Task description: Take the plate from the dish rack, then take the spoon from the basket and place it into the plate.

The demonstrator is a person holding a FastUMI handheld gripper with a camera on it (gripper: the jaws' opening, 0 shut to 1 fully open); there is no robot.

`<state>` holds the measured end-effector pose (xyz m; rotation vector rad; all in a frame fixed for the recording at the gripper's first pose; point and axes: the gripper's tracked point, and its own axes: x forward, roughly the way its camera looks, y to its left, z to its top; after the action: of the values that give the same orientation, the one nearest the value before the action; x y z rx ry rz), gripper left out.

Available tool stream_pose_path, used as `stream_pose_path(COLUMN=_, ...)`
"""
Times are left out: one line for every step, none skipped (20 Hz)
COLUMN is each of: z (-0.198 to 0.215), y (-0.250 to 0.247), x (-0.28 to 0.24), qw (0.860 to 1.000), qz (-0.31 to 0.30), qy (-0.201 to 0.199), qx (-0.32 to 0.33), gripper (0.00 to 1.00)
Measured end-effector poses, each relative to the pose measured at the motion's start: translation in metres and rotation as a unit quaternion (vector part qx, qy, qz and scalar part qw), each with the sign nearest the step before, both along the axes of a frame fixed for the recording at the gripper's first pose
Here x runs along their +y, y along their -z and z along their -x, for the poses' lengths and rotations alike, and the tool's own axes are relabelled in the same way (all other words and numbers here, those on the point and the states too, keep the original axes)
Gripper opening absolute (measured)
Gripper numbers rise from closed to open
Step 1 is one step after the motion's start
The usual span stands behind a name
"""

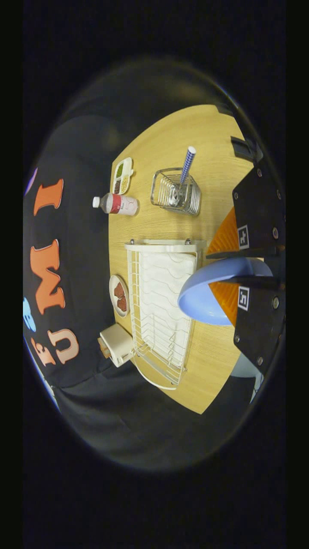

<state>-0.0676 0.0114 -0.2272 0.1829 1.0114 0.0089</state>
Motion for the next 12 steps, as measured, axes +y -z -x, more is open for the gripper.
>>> stream_pose_path(z=0.011, y=0.013, x=0.000, qw=1.000, qz=-0.014, qy=0.014, qx=0.007, gripper=0.17)
stream_pose_path(z=0.017, y=0.025, x=0.001, qw=0.999, qz=-0.030, qy=0.023, qx=0.012, gripper=0.17)
stream_pose_path(z=0.023, y=0.035, x=0.003, qw=0.998, qz=-0.045, qy=0.031, qx=0.016, gripper=0.17)
stream_pose_path(z=0.024, y=0.042, x=0.007, qw=0.997, qz=-0.064, qy=0.035, qx=0.016, gripper=0.17)
stream_pose_path(z=0.024, y=0.045, x=0.007, qw=0.996, qz=-0.078, qy=0.042, qx=0.013, gripper=0.17)
stream_pose_path(z=0.022, y=0.047, x=0.005, qw=0.996, qz=-0.083, qy=0.046, qx=0.004, gripper=0.17)
stream_pose_path(z=0.019, y=0.050, x=0.001, qw=0.995, qz=-0.082, qy=0.048, qx=-0.006, gripper=0.17)
stream_pose_path(z=0.017, y=0.051, x=0.000, qw=0.995, qz=-0.086, qy=0.047, qx=-0.014, gripper=0.17)
stream_pose_path(z=0.018, y=0.053, x=0.001, qw=0.995, qz=-0.088, qy=0.042, qx=-0.018, gripper=0.17)
stream_pose_path(z=0.019, y=0.054, x=0.001, qw=0.995, qz=-0.092, qy=0.041, qx=-0.022, gripper=0.18)
stream_pose_path(z=0.018, y=0.055, x=0.000, qw=0.994, qz=-0.093, qy=0.041, qx=-0.028, gripper=0.18)
stream_pose_path(z=0.016, y=0.056, x=-0.001, qw=0.994, qz=-0.093, qy=0.050, qx=-0.041, gripper=0.18)
